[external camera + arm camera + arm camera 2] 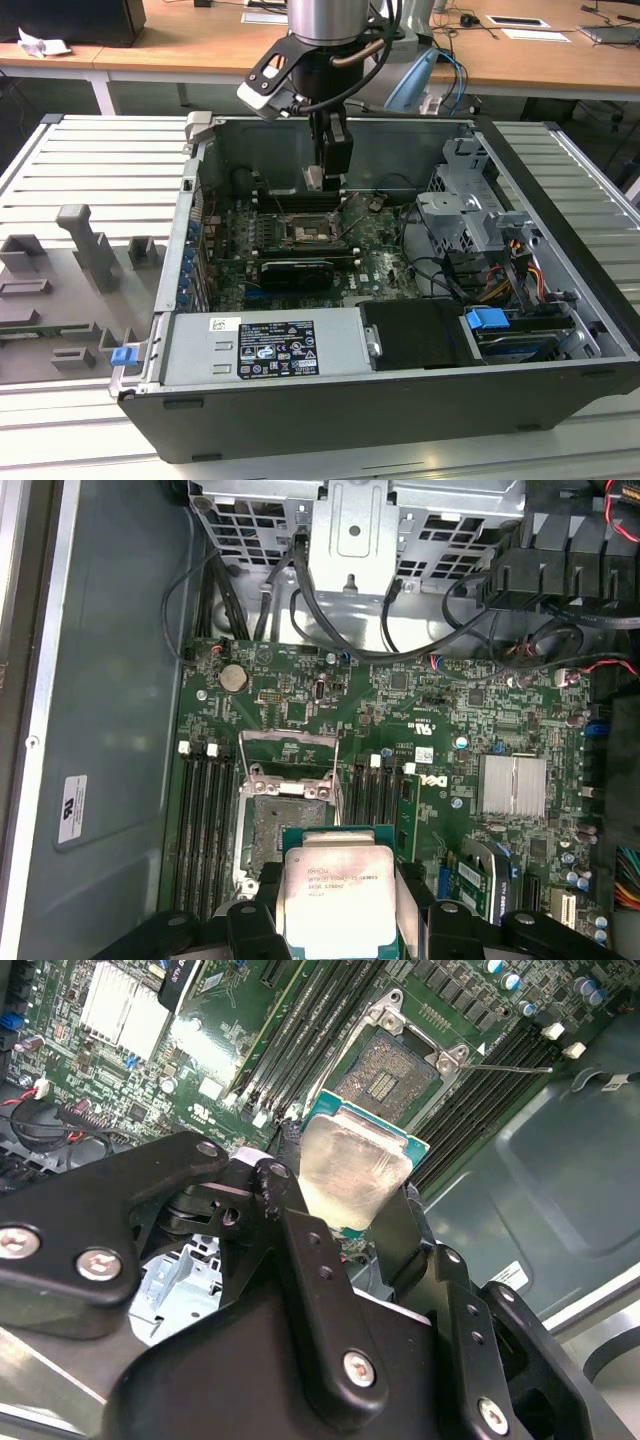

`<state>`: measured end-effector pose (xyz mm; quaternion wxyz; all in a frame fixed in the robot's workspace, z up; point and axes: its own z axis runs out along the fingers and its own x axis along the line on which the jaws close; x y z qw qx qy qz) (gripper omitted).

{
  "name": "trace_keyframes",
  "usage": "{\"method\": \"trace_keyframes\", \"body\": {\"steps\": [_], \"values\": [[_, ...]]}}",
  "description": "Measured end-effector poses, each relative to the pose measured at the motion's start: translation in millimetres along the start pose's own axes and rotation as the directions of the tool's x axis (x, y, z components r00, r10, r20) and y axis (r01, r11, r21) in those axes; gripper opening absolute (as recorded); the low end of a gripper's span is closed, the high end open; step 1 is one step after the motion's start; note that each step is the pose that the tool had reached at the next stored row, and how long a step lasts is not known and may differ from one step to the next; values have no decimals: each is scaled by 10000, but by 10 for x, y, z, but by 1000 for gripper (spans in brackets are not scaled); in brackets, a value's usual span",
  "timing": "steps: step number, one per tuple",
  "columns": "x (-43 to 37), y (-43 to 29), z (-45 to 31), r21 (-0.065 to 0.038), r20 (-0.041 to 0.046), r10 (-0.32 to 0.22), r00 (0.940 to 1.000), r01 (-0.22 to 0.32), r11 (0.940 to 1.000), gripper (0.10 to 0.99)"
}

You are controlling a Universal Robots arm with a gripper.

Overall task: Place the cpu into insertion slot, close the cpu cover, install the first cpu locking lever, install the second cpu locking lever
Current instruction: 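Place the cpu into insertion slot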

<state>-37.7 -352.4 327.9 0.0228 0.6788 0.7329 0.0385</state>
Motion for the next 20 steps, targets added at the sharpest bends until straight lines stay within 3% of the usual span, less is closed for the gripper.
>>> {"method": "trace_keyframes", "body": {"steps": [20], "values": [[-1,-3,39,-1,4,55,10000,-55,10000,529]]}}
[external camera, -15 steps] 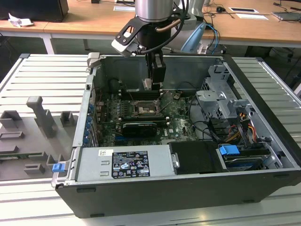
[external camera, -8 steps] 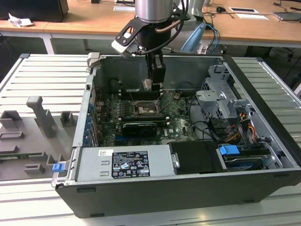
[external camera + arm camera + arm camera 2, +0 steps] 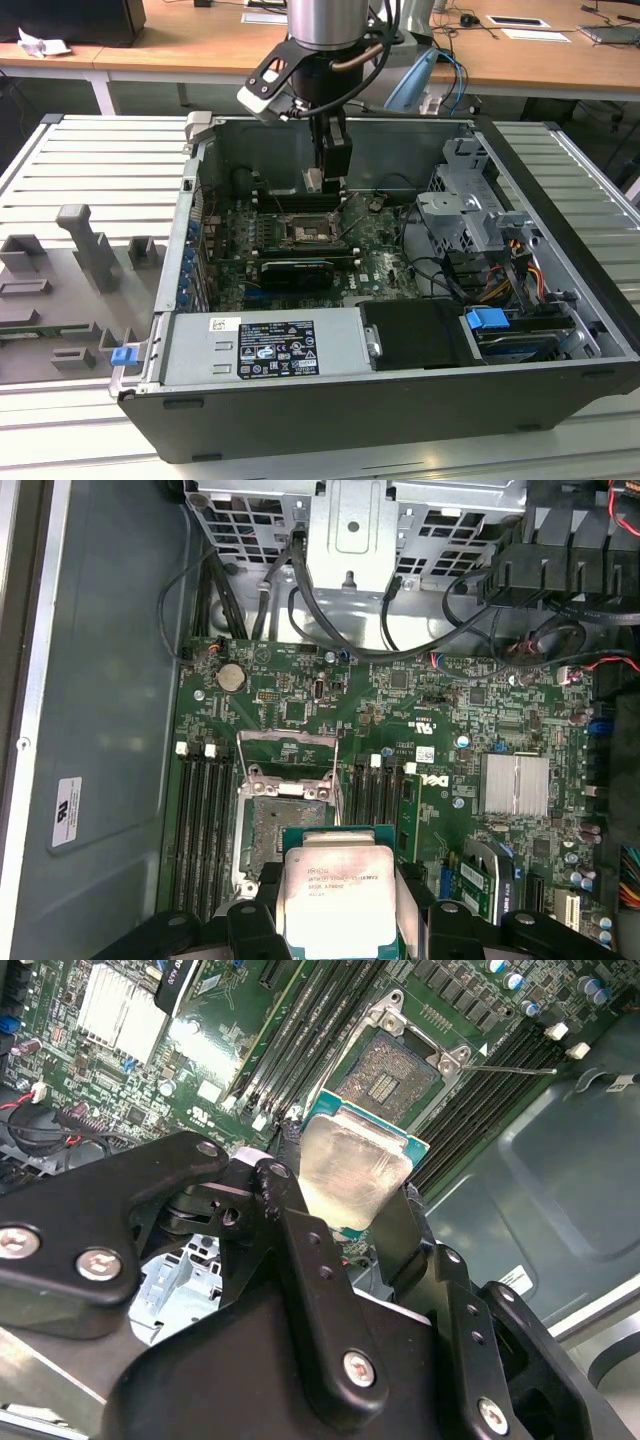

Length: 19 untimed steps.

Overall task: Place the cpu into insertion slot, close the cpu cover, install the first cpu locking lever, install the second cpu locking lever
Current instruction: 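Place the cpu into insertion slot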

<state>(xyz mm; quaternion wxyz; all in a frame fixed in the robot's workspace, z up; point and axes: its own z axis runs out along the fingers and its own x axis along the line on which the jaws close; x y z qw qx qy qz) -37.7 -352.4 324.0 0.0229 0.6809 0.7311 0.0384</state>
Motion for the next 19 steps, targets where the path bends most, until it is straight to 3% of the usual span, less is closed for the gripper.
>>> {"method": "trace_keyframes", "body": {"steps": [19], "values": [[-1,-4,39,2,5,53,10000,-53,10000,529]]}}
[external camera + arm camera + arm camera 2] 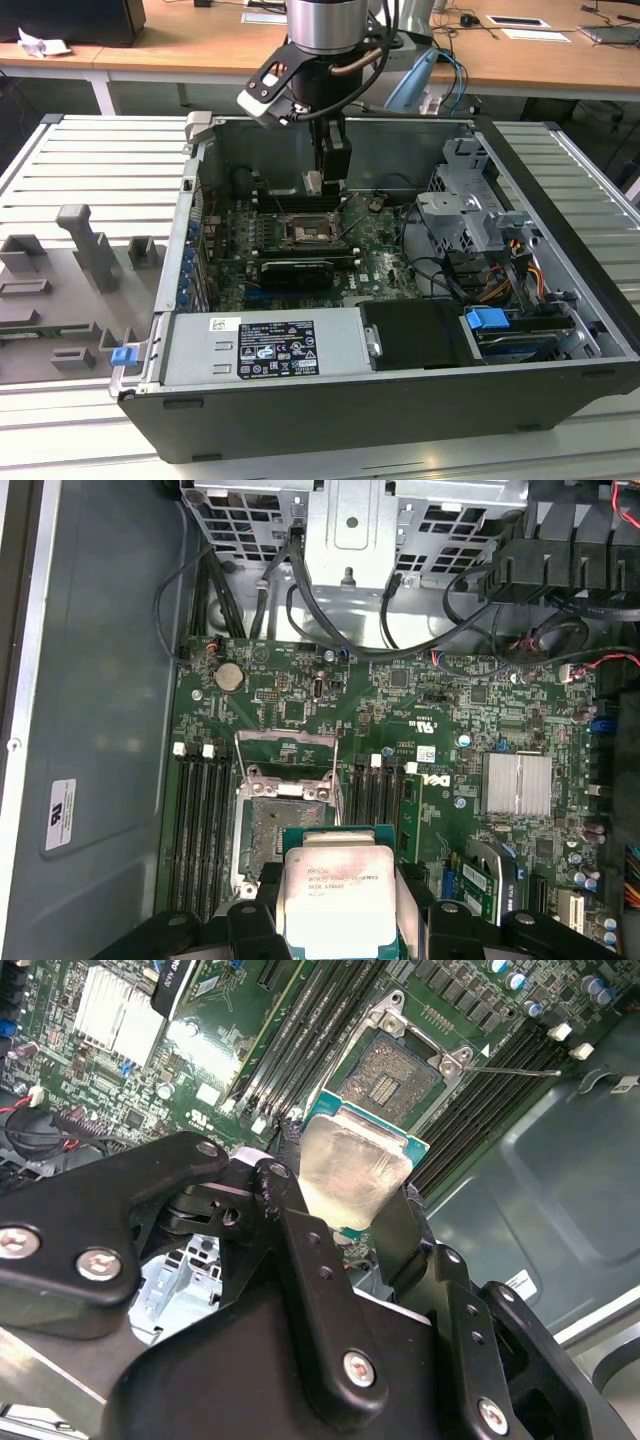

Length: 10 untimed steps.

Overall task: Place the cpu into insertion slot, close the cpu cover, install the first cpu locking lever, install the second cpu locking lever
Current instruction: 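Place the cpu into insertion slot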

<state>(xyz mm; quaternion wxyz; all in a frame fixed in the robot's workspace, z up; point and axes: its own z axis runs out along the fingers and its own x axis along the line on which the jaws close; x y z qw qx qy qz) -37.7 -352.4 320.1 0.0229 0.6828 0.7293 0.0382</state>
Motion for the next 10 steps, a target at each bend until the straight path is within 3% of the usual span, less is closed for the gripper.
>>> {"method": "trace_keyframes", "body": {"steps": [10], "values": [[24,-8,25,-3,14,153,9999,-153,9999,529]]}}
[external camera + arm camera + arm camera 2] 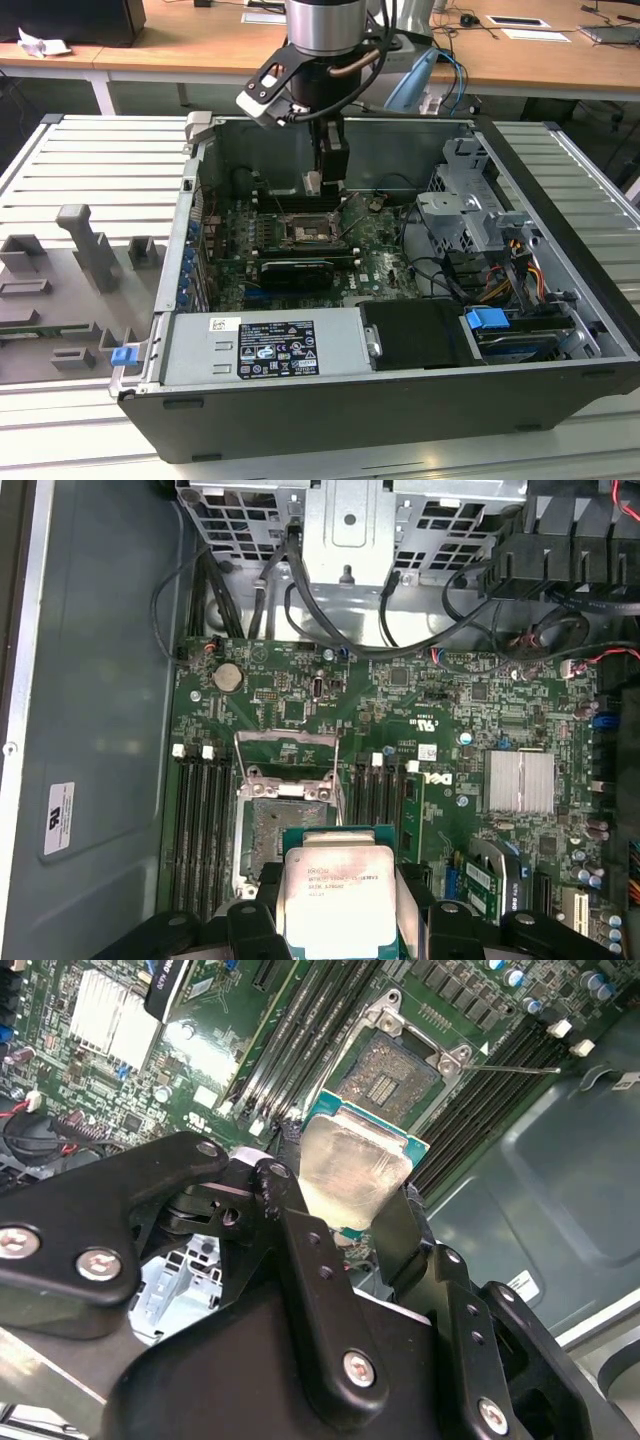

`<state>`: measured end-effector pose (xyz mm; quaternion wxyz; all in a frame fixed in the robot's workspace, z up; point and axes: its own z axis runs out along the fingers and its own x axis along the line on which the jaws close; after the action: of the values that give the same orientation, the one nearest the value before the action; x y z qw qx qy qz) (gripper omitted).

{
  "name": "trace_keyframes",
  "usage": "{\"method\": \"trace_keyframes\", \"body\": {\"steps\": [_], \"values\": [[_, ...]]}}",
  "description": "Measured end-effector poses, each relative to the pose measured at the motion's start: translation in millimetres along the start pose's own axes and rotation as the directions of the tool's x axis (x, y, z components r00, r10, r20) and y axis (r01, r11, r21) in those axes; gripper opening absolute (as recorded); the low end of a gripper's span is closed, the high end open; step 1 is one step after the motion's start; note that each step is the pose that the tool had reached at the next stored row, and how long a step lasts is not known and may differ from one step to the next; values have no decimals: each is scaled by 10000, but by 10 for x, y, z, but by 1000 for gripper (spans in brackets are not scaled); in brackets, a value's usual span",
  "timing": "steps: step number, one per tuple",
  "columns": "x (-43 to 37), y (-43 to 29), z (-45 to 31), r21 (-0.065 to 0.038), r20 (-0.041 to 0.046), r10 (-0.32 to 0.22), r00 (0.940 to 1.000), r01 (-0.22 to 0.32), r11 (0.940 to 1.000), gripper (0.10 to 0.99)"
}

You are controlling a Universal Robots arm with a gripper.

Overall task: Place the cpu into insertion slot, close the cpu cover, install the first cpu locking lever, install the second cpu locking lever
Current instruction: 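Place the cpu into insertion slot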

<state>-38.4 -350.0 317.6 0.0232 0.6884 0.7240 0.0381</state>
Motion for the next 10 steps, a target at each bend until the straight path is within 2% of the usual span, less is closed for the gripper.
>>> {"method": "trace_keyframes", "body": {"steps": [10], "values": [[11,-7,66,13,0,10,10000,-10,10000,529]]}}
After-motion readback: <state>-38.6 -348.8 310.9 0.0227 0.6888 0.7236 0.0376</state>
